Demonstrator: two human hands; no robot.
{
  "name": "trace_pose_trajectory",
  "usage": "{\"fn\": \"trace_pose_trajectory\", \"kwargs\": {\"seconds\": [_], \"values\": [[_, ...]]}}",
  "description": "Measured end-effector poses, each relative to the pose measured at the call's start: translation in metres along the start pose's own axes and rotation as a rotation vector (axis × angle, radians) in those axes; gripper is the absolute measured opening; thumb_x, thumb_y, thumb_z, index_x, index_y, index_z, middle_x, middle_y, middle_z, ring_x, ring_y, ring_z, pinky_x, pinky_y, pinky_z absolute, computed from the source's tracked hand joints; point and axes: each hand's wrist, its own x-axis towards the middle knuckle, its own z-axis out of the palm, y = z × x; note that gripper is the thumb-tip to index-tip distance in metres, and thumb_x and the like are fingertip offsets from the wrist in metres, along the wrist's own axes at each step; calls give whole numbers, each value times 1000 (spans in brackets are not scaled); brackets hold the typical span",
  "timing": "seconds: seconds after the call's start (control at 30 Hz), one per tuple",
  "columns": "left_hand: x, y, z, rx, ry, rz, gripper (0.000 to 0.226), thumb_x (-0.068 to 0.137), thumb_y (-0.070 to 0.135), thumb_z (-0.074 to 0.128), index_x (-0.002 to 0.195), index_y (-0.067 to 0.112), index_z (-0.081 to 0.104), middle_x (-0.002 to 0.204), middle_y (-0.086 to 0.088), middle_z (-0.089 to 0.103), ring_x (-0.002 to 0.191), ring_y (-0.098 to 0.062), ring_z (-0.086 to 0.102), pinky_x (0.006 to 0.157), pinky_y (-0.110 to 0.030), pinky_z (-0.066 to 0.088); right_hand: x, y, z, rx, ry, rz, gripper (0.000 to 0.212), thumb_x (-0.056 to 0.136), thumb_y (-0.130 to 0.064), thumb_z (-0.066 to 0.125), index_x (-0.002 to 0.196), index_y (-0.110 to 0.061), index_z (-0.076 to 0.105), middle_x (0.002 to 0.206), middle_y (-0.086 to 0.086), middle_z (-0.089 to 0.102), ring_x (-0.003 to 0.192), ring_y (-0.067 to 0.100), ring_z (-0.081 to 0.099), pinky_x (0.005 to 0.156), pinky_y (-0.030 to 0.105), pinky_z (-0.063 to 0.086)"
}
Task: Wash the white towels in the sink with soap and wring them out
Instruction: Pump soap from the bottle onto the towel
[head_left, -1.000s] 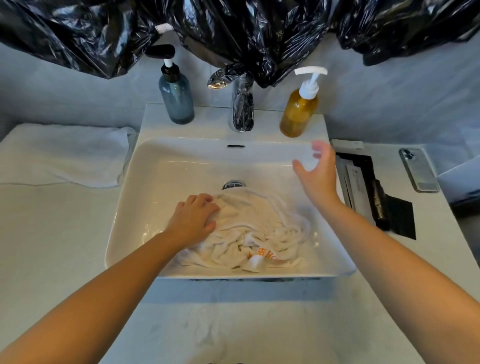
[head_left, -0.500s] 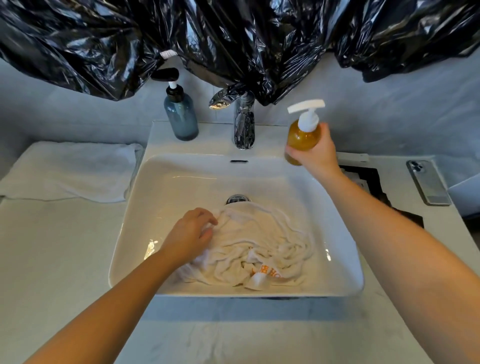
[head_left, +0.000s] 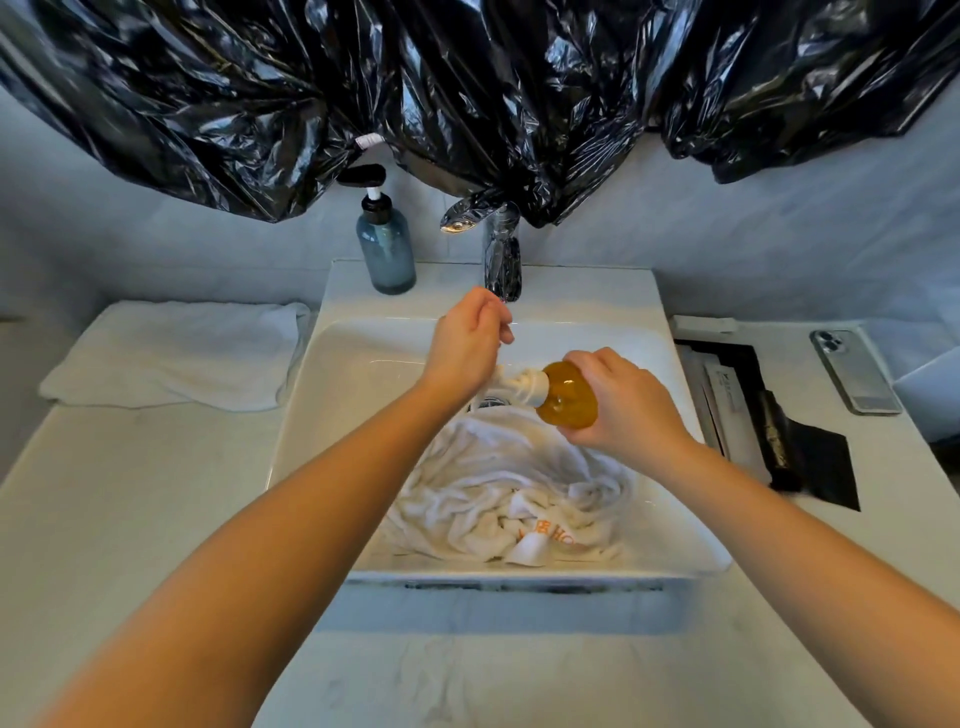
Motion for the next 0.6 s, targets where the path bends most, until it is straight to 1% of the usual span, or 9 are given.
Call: {"fn": "trace_pose_trajectory", "kwargs": {"seconds": [0.07, 0.17, 0.27, 0.3, 0.4, 0.47, 0.53, 0.6], "values": [[2, 0, 2, -24, -3, -6, 29, 100, 10, 37, 78, 17, 55, 72, -3, 60, 71, -18, 54, 71, -38, 48, 4, -5, 2, -68, 41, -50, 75, 74, -52, 79, 136, -25, 45, 123, 4, 57, 99, 25, 59, 80, 36, 47], [1, -2, -4, -70, 5, 19, 30, 97, 5, 36, 73, 10, 52, 68, -6, 52, 66, -16, 46, 62, -22, 40, 9, -12, 6, -89, 103, -97, 73, 70, -48, 82, 131, -23, 51, 115, 4, 60, 93, 27, 60, 75, 37, 48], [4, -6, -15, -104, -15, 16, 31, 96, 6, 36, 67, 13, 44, 65, -4, 42, 64, -16, 37, 62, -29, 33, 17, -18, 10, -119, 146, -145, 73, 64, -42, 86, 126, -19, 56, 109, 7, 63, 89, 30, 62, 71, 38, 45], [5, -7, -17, -118, -26, 21, 30, 93, 9, 37, 65, 14, 42, 64, -1, 40, 62, -15, 36, 60, -28, 32, 19, -21, 11, -124, 159, -157, 72, 63, -40, 87, 125, -18, 57, 107, 8, 64, 87, 31, 62, 69, 37, 43], [3, -6, -20, -144, -79, 25, 22, 84, 16, 37, 62, 15, 40, 61, 3, 37, 58, -10, 33, 55, -21, 31, 23, -26, 13, -127, 178, -195, 73, 60, -38, 88, 122, -16, 58, 104, 8, 64, 83, 32, 63, 66, 36, 40], [0, -8, -18, -156, -111, 7, 24, 85, 14, 38, 62, 14, 39, 62, 2, 37, 57, -10, 33, 54, -21, 31, 22, -27, 15, -117, 166, -207, 73, 61, -39, 88, 123, -16, 58, 107, 8, 64, 86, 32, 62, 68, 37, 39], [0, -9, -18, -181, -128, -6, 28, 90, 7, 38, 62, 12, 40, 63, -2, 37, 56, -10, 32, 56, -23, 30, 21, -24, 14, -105, 162, -208, 74, 63, -41, 88, 125, -17, 57, 109, 8, 63, 89, 31, 62, 70, 38, 42], [1, -7, -20, -207, -131, -12, 27, 88, 5, 38, 61, 12, 41, 62, -5, 37, 55, -11, 31, 55, -25, 28, 19, -20, 12, -96, 164, -203, 74, 64, -42, 87, 126, -19, 55, 110, 7, 62, 90, 31, 62, 71, 38, 42]]}}
